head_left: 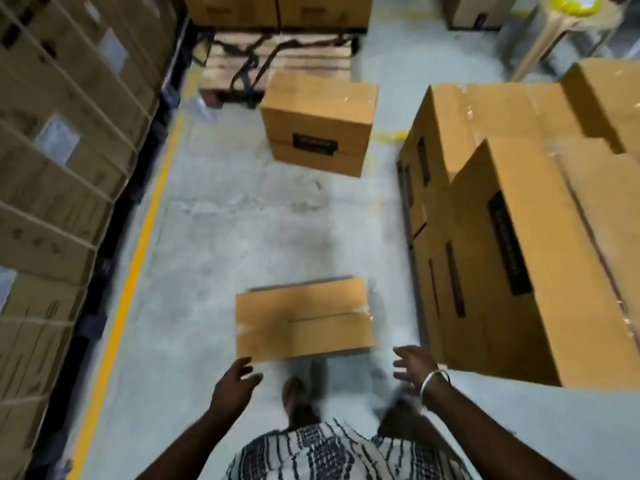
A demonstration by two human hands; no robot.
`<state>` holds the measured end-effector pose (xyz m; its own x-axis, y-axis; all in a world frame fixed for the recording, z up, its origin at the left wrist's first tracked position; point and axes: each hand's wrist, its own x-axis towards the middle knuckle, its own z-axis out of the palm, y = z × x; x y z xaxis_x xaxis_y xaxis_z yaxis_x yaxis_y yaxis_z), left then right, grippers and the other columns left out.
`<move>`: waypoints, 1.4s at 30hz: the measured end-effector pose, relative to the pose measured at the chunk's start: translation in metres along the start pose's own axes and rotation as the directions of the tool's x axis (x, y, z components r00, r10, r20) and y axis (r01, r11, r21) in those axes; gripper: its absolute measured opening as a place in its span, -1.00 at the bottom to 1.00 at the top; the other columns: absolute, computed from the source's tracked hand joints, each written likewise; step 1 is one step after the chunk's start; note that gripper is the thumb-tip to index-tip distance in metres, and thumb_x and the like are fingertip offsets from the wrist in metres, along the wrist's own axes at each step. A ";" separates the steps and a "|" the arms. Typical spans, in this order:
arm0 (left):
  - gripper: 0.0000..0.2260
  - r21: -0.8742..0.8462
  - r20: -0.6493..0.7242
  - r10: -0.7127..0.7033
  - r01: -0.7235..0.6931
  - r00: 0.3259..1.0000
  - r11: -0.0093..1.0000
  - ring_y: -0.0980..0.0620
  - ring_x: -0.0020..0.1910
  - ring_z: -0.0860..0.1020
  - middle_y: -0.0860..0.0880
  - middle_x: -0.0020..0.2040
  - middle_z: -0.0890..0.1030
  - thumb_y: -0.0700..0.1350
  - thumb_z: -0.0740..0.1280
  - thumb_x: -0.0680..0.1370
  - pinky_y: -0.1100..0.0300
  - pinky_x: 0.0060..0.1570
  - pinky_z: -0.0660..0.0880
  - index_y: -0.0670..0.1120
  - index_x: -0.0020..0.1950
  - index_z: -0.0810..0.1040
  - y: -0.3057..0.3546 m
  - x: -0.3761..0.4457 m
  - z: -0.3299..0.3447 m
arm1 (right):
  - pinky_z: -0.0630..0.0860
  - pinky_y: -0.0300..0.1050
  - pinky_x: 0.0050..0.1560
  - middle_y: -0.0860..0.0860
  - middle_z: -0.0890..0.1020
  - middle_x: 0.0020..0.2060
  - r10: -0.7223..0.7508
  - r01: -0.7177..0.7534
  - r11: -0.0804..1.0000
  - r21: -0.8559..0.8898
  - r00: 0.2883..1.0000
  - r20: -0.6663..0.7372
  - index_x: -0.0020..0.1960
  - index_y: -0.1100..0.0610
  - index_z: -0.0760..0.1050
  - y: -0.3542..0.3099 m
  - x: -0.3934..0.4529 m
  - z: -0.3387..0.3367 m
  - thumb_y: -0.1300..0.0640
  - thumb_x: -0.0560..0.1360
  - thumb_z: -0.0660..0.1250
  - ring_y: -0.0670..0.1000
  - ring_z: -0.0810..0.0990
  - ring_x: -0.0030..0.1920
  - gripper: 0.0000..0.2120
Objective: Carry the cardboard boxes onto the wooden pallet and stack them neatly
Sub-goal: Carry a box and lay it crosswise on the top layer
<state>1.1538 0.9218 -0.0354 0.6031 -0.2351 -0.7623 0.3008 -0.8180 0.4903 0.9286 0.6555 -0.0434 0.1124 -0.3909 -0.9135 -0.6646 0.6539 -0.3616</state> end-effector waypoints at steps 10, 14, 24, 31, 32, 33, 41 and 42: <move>-0.61 0.080 -0.090 -0.168 0.175 0.982 0.981 -0.10 0.24 0.52 -0.14 0.28 0.57 -0.13 0.38 0.56 0.18 0.06 0.34 -0.12 0.38 0.47 -0.062 0.122 -0.033 | 0.35 -0.13 -0.18 0.09 0.57 -0.13 0.071 -0.069 0.972 -0.226 0.997 0.002 -0.10 0.06 0.49 -0.020 0.129 0.093 0.07 0.57 0.31 0.09 0.54 -0.14 -0.91; -0.61 0.109 -0.100 -0.208 0.219 0.973 0.970 -0.10 0.25 0.53 -0.15 0.28 0.57 -0.14 0.40 0.55 0.18 0.11 0.35 -0.13 0.37 0.48 -0.088 0.200 -0.010 | 0.40 -0.11 -0.21 0.15 0.59 -0.13 0.022 -0.037 0.937 -0.346 0.999 -0.047 -0.08 0.07 0.52 -0.015 0.229 0.109 0.05 0.53 0.37 0.14 0.55 -0.13 -0.90; -0.45 0.210 -0.190 -0.184 0.223 0.964 0.952 -0.16 0.35 0.46 -0.17 0.39 0.47 -0.08 0.43 0.52 0.02 0.32 0.37 -0.13 0.47 0.36 -0.132 0.400 0.065 | 0.47 0.06 0.25 0.23 0.55 0.24 -0.183 0.051 0.729 -0.683 0.975 -0.123 0.33 0.08 0.44 0.012 0.441 0.122 -0.04 0.43 0.45 0.26 0.54 0.21 -0.48; -0.45 0.159 -0.328 -0.234 0.298 0.915 0.941 -0.23 0.23 0.50 -0.25 0.27 0.51 -0.12 0.48 0.40 0.01 0.10 0.44 -0.25 0.32 0.41 -0.161 0.475 0.071 | 0.47 0.13 0.25 0.22 0.49 0.29 -0.147 -0.014 0.827 -0.561 0.960 -0.240 0.47 0.16 0.18 0.027 0.519 0.108 -0.31 0.26 0.48 0.24 0.51 0.24 -0.01; -0.46 0.140 -0.320 -0.268 0.325 0.909 0.935 -0.23 0.22 0.50 -0.24 0.25 0.51 -0.12 0.48 0.40 0.00 0.09 0.45 -0.24 0.31 0.40 -0.167 0.484 0.068 | 0.52 0.06 0.15 0.18 0.55 0.21 -0.128 -0.002 0.851 -0.526 0.969 -0.211 0.42 0.18 0.27 0.030 0.528 0.108 -0.29 0.27 0.50 0.19 0.56 0.13 -0.08; -0.48 0.096 -0.282 -0.298 0.336 0.912 0.937 -0.22 0.18 0.53 -0.22 0.21 0.54 -0.12 0.48 0.39 0.01 0.05 0.49 -0.23 0.28 0.42 -0.172 0.491 0.067 | 0.55 -0.03 0.01 0.14 0.59 0.11 -0.110 0.004 0.870 -0.493 0.976 -0.186 0.36 0.20 0.36 0.033 0.534 0.108 -0.25 0.28 0.52 0.13 0.59 0.00 -0.16; -0.54 -0.182 -0.074 -0.328 0.310 0.942 0.933 -0.07 -0.08 0.58 -0.09 0.05 0.63 -0.17 0.46 0.31 0.13 -0.21 0.50 -0.14 0.22 0.57 -0.174 0.492 0.050 | 0.57 -0.09 -0.02 0.08 0.64 0.00 -0.135 0.037 0.912 -0.409 0.968 -0.212 0.20 0.16 0.48 0.044 0.519 0.108 -0.38 -0.10 0.61 0.04 0.62 -0.09 0.02; -0.51 -0.181 -0.087 -0.331 0.312 0.940 0.933 -0.07 -0.10 0.58 -0.08 0.03 0.63 -0.12 0.46 0.27 0.11 -0.21 0.51 -0.12 0.19 0.58 -0.170 0.481 0.043 | 0.59 -0.02 0.07 0.06 0.64 0.03 -0.151 0.054 0.915 -0.400 0.965 -0.216 0.21 0.12 0.46 0.043 0.508 0.104 -0.40 -0.11 0.59 0.07 0.63 -0.02 0.04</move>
<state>1.3610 0.9252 -0.5034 0.5315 0.0954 -0.8416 0.6020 -0.7416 0.2961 1.0342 0.5522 -0.5420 0.0493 -0.6159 -0.7863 -0.8975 0.3181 -0.3054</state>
